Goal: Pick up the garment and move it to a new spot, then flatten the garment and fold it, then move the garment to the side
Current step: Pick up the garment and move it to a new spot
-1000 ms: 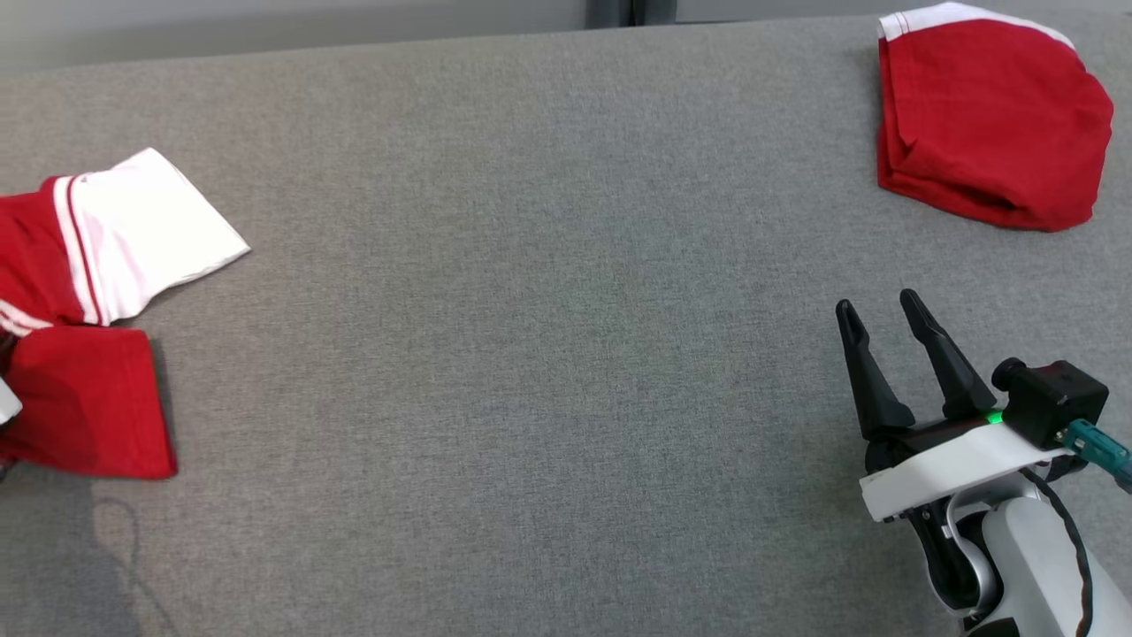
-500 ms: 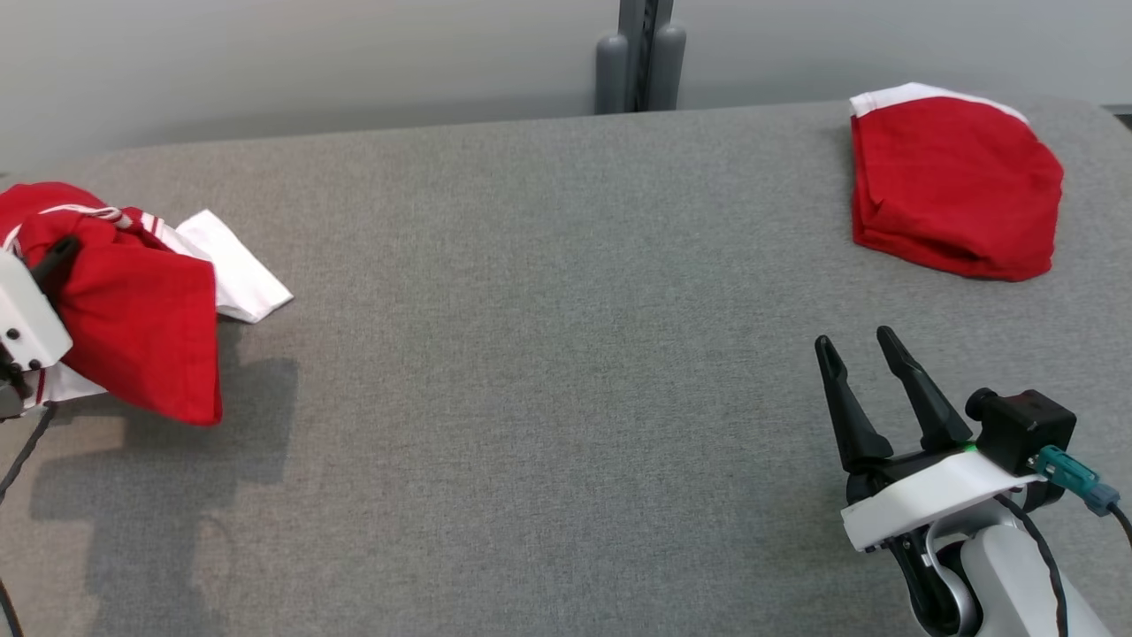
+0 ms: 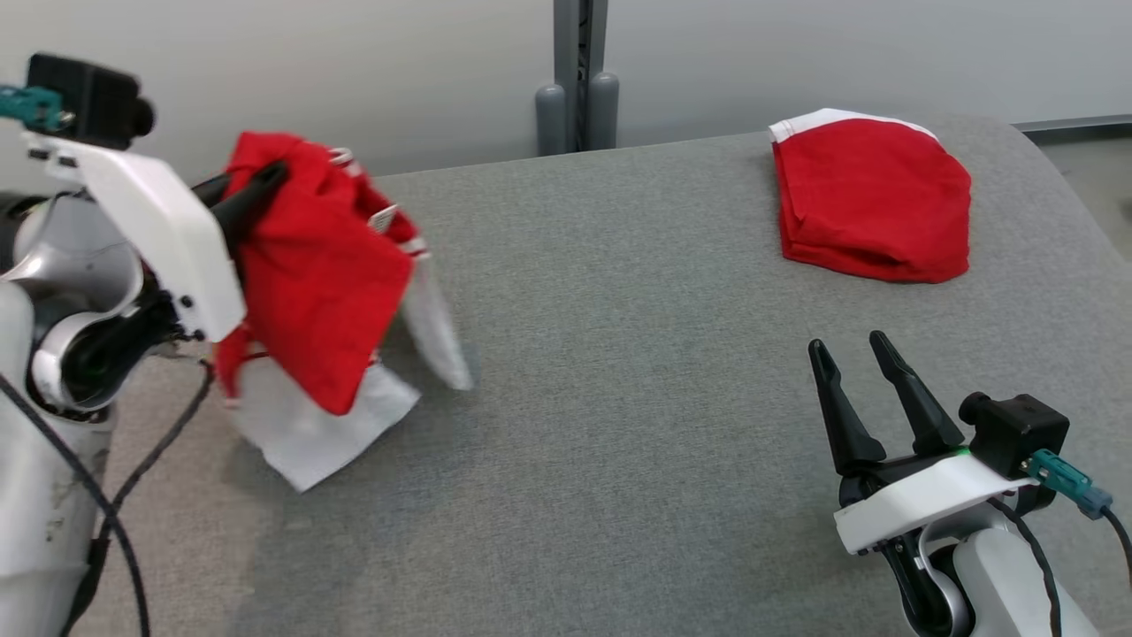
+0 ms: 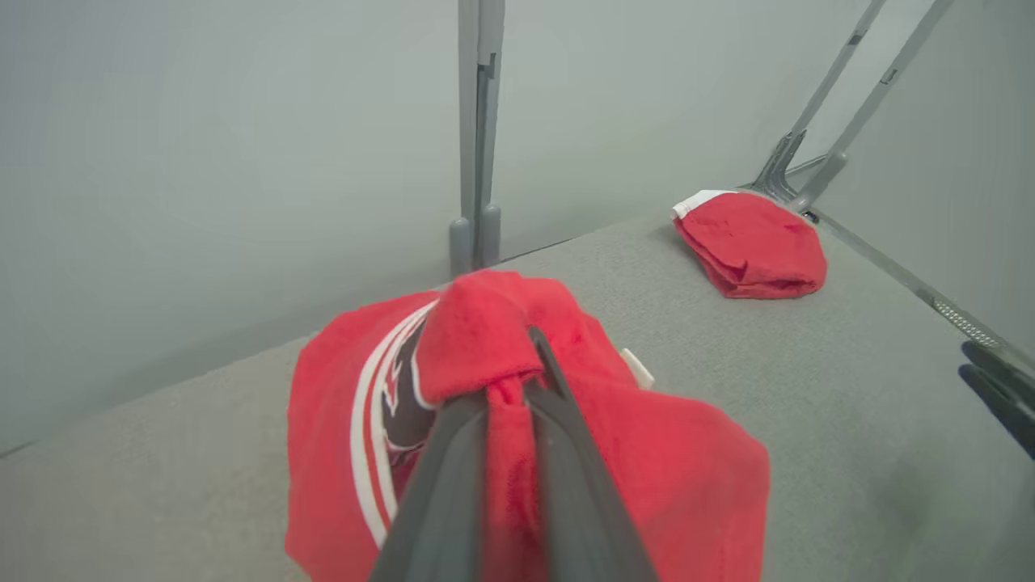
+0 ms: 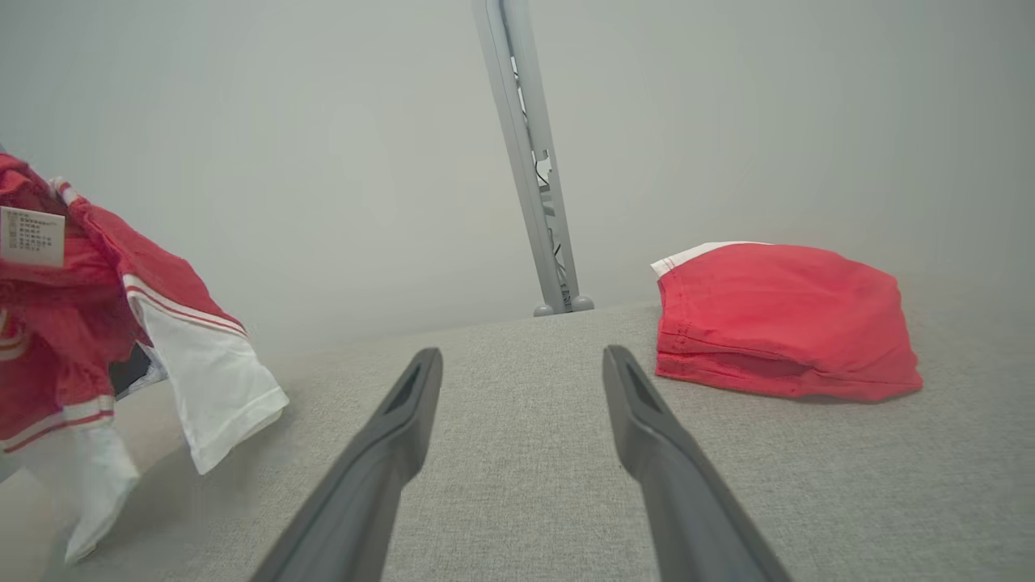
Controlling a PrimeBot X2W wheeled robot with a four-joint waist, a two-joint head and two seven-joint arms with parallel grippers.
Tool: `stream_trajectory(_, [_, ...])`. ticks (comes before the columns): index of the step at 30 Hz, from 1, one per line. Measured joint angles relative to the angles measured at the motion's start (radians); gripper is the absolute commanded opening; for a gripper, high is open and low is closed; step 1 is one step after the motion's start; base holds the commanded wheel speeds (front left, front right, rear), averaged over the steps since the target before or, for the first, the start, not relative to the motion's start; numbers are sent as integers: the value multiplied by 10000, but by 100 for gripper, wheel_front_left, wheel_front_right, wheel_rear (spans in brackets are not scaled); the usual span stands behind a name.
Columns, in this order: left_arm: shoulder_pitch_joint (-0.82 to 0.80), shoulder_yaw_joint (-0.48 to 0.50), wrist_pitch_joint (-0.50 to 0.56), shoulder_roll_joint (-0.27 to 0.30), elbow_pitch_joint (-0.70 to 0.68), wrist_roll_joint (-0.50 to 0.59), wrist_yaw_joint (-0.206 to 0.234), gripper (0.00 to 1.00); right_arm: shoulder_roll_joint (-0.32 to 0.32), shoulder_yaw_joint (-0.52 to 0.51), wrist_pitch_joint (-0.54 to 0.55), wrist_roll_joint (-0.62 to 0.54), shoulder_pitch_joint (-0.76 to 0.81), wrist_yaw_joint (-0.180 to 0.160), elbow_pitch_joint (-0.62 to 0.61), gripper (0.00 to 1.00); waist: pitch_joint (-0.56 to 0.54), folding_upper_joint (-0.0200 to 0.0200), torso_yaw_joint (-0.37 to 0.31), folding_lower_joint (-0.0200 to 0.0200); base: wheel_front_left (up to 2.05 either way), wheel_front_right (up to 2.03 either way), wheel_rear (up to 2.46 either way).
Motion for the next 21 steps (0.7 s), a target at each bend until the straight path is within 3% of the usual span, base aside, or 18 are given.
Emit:
stream_trajectory(11, [-226, -1329, -430, -823, -1873, -489, 0, 0, 42, -167, -6, 12, -16, 0, -113, 100, 340, 0, -494, 0, 0, 0, 0])
stream_trajectory(21, [1320, -2796, -1925, -1003, -1289, 140, 0, 0, 65, -203, -6, 13, -35, 0, -132, 100, 610, 0, -585, 0, 0, 0, 0])
